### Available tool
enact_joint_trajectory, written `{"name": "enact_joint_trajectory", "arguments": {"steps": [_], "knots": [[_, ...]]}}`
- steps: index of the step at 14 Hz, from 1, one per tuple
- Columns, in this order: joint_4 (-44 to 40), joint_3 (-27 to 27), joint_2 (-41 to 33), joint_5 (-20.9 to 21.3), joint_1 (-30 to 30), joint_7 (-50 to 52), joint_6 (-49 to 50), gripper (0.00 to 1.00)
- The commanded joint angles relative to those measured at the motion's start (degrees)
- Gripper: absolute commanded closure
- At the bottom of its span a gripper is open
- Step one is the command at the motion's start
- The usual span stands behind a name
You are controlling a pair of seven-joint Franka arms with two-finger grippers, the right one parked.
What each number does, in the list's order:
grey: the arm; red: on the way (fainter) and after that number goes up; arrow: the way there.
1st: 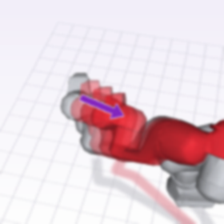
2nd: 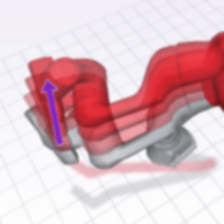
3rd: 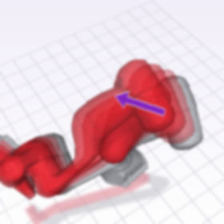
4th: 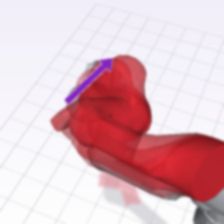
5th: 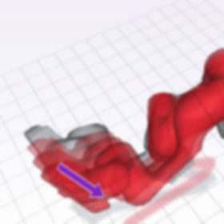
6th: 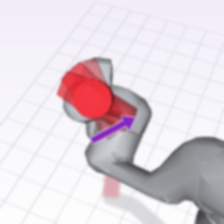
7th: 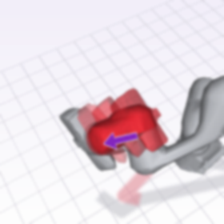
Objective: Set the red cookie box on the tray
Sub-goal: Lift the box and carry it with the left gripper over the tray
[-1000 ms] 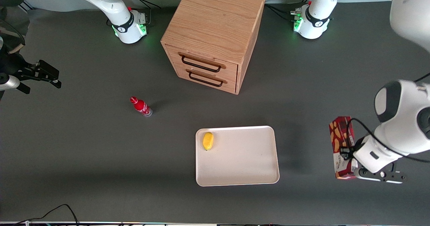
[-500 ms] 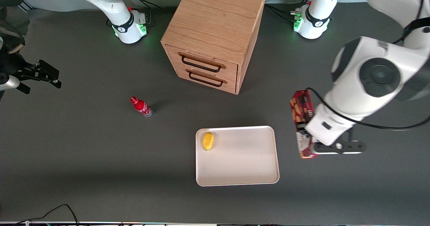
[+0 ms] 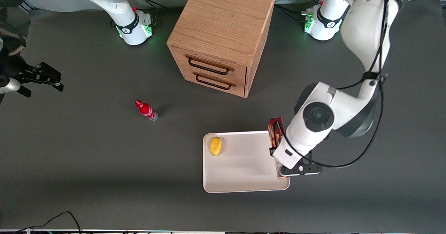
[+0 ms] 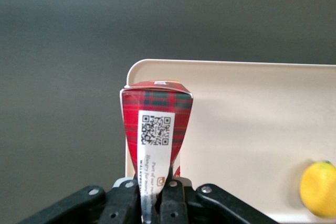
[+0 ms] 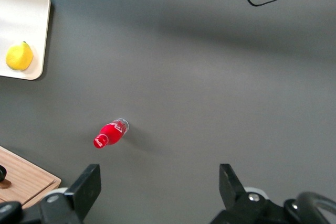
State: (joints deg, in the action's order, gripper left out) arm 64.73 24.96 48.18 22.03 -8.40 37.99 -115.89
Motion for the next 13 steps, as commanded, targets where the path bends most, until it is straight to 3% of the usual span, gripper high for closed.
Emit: {"name": "enact_joint_trajectory", "arguments": {"steps": [1,4,8,9,10,11,13], "knots": [[-2.41,-1.75,4.36,1.79,-2.32,2.52,-3.19,1.00],[-2.41,-5.70,7.09,2.32,-4.77,2.44,-6.45,1.00],[-2.33,-6.24,8.94,5.21,-5.57,2.35,-9.00,1.00],[-2.33,-6.24,8.95,5.22,-5.49,2.09,-9.00,0.82],[-2.41,-6.24,8.95,5.22,-5.40,2.00,-9.00,0.51],[-2.24,-6.24,8.86,5.74,-5.40,1.91,-9.00,0.01],[-2.15,-6.15,8.16,6.53,-5.05,2.09,-8.22,0.00]]}}
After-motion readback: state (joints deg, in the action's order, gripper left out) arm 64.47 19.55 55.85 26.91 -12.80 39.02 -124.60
